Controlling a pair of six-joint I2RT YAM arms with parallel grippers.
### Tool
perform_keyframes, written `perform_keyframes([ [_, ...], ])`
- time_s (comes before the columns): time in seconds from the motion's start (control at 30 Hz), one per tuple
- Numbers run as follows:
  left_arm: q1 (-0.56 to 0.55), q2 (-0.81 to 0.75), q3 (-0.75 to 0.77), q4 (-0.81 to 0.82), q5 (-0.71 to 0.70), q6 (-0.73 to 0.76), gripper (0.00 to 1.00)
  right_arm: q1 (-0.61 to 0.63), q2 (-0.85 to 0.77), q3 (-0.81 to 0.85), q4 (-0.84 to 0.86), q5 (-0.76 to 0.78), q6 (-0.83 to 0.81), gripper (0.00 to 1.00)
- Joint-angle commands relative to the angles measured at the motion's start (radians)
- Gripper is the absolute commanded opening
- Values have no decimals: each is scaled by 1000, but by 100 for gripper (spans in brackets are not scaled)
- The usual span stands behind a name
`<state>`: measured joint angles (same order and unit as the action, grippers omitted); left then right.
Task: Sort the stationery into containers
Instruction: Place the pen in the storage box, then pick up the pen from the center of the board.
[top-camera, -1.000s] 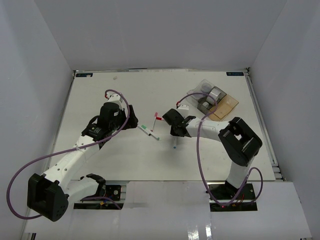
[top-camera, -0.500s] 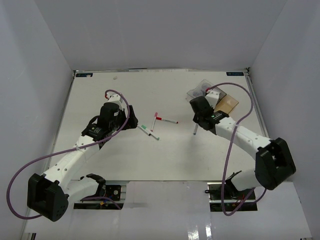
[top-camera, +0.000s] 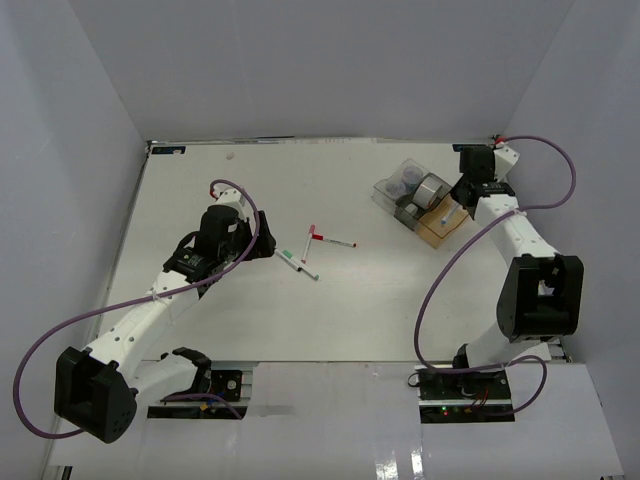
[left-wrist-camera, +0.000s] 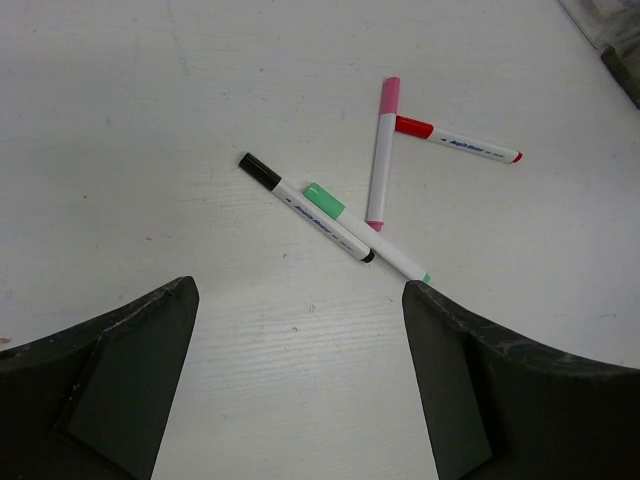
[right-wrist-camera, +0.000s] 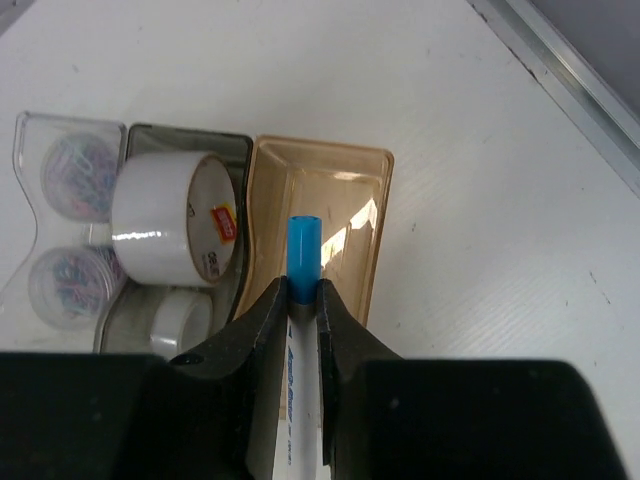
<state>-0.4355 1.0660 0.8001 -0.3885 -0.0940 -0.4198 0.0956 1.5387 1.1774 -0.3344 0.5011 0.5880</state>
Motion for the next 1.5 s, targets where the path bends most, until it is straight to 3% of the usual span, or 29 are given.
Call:
perform_keyframes([
  [0.0,4,-9,24,2,-12,-2,94,-39,67,102,37,-45,9,17],
  [0.3,4,-1,27,0,4,-4,94,-77,216,194,37,-75,18,20],
  [0.5,4,5,28,2,8,-2,94,-77,245,173,58,-94,41,34],
  [0.77,4,3,28,2,13,-2,94,-74,216,143,78,-159,3,42],
  [0.87,4,0,28,0,11,-2,94,-53,157,93,175,-300,-134,44],
  [1.0,6,-8,28,0,11,1,94,36,78,27,281,-554,-399,55],
  [1.13,6,-11,28,0,8,3,94,176,66,42,242,-612,-717,63],
  [1.23,6,-11,27,0,4,6,94,280,112,83,186,-647,-847,64],
  [1.47,6,-11,25,0,-6,6,94,421,271,221,68,-739,-979,64],
])
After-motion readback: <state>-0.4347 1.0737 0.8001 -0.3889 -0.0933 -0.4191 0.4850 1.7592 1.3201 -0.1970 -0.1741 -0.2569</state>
